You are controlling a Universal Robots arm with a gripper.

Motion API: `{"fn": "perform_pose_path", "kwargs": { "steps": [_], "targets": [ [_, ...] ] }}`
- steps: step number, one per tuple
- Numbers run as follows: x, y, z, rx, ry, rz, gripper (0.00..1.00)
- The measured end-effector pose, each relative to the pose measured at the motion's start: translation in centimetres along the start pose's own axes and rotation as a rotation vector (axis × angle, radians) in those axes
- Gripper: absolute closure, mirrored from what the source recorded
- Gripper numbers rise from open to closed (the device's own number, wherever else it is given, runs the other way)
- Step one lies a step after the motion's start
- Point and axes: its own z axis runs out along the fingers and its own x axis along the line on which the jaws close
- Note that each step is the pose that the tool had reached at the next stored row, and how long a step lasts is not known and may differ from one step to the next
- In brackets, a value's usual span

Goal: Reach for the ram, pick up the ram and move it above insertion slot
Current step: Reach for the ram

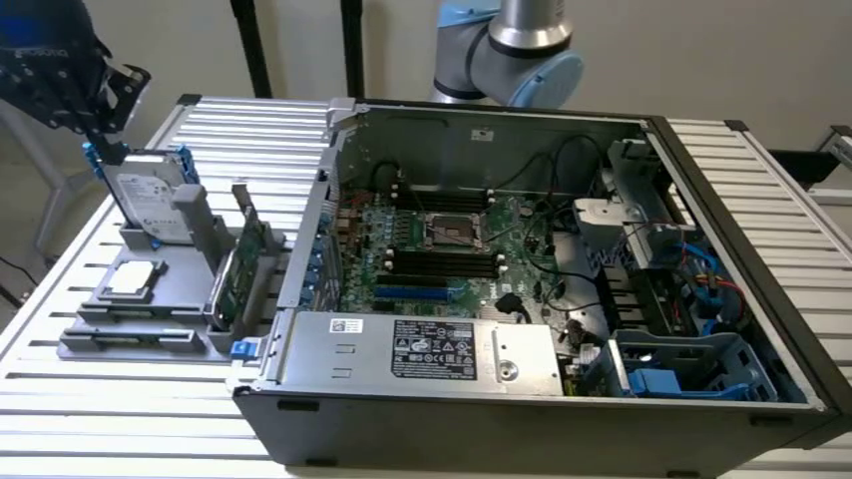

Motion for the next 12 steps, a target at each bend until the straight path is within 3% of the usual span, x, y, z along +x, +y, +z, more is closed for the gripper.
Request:
{"fn": "perform_pose_path", "kwargs": {
  "steps": [12],
  "targets": [
    [0.1, -5.49, 0.09, 0.0000, -0.0002, 0.000, 0.89]
  ]
}}
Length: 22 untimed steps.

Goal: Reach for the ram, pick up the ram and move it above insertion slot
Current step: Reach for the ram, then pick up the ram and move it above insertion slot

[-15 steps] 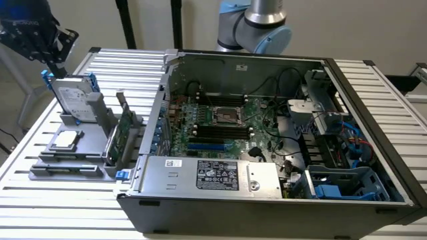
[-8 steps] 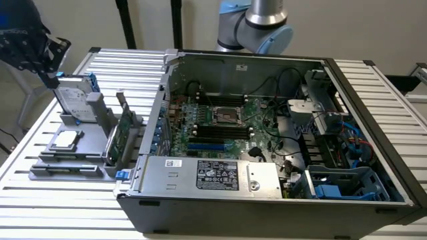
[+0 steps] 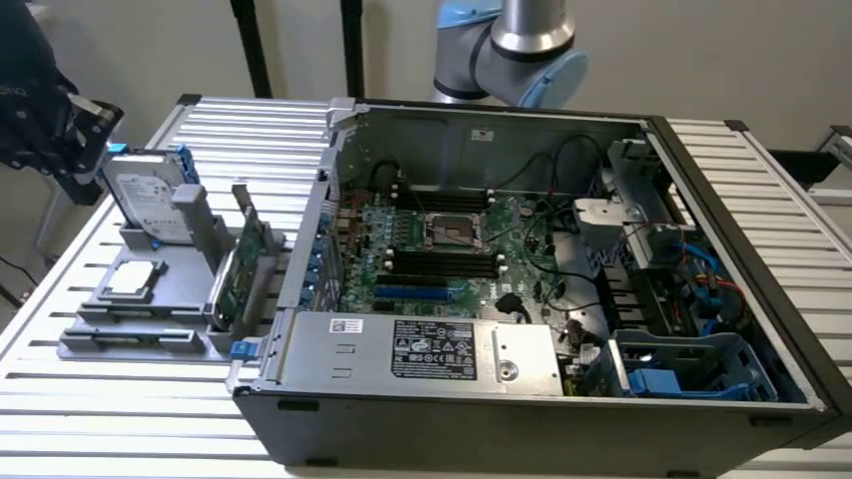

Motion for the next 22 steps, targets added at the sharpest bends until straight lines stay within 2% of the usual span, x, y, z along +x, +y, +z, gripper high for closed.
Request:
{"fn": "perform_pose_path", "kwargs": {
  "steps": [6, 8, 16, 22],
  "targets": [
    [0.1, -2.71, 0.38, 0.0002, -0.0001, 0.000, 0.89],
    [0.1, -3.21, 0.49, 0.0006, 0.0001, 0.000, 0.89],
    [0.1, -3.24, 0.51, 0.0004, -0.0001, -0.003, 0.89],
    [0.1, -3.21, 0.52, 0.0006, 0.0040, -0.105, 0.89]
  ]
}}
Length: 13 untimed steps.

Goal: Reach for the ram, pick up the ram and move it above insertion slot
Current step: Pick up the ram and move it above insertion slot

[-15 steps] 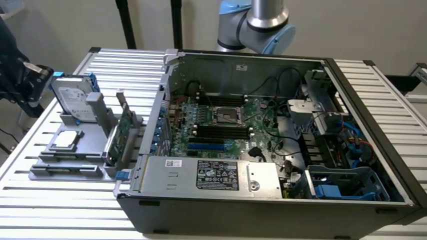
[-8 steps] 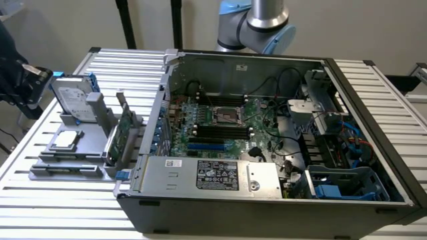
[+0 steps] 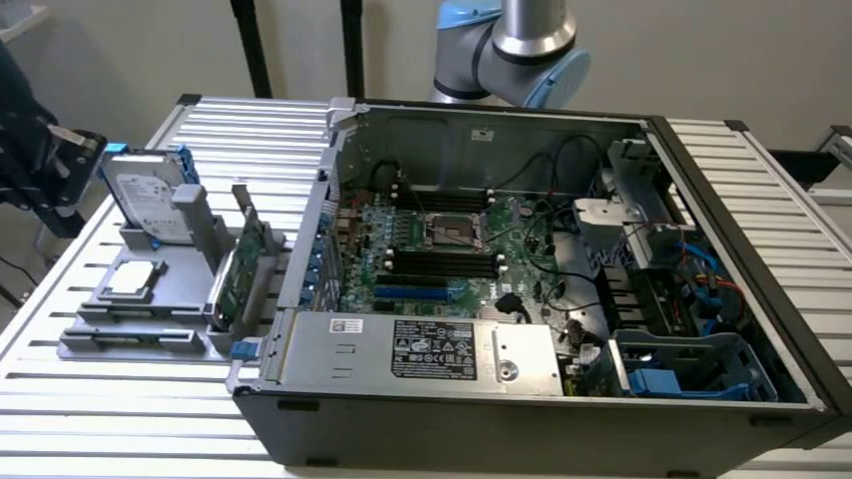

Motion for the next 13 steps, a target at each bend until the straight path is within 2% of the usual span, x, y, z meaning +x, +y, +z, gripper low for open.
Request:
{"fn": "perform_pose_path", "kwargs": {
  "steps": [13],
  "targets": [
    [0.00, -0.01, 0.06, 0.0001, 0.0089, -0.236, 0.89]
  ]
}}
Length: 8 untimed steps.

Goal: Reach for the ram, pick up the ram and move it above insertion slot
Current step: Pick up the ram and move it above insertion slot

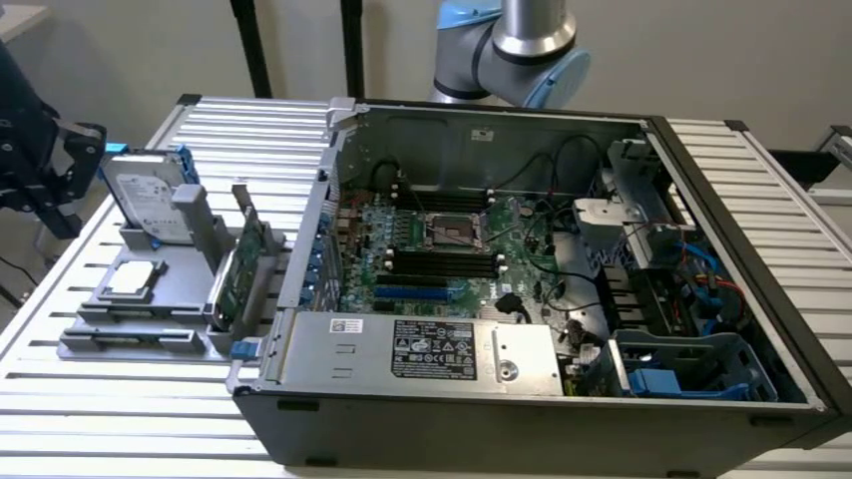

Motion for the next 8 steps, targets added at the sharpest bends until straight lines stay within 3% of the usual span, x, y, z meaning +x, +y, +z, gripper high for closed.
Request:
{"fn": "perform_pose_path", "kwargs": {
  "steps": [8],
  "targets": [
    [0.00, 0.00, 0.05, 0.0001, 0.0055, -0.146, 0.89]
  ]
}}
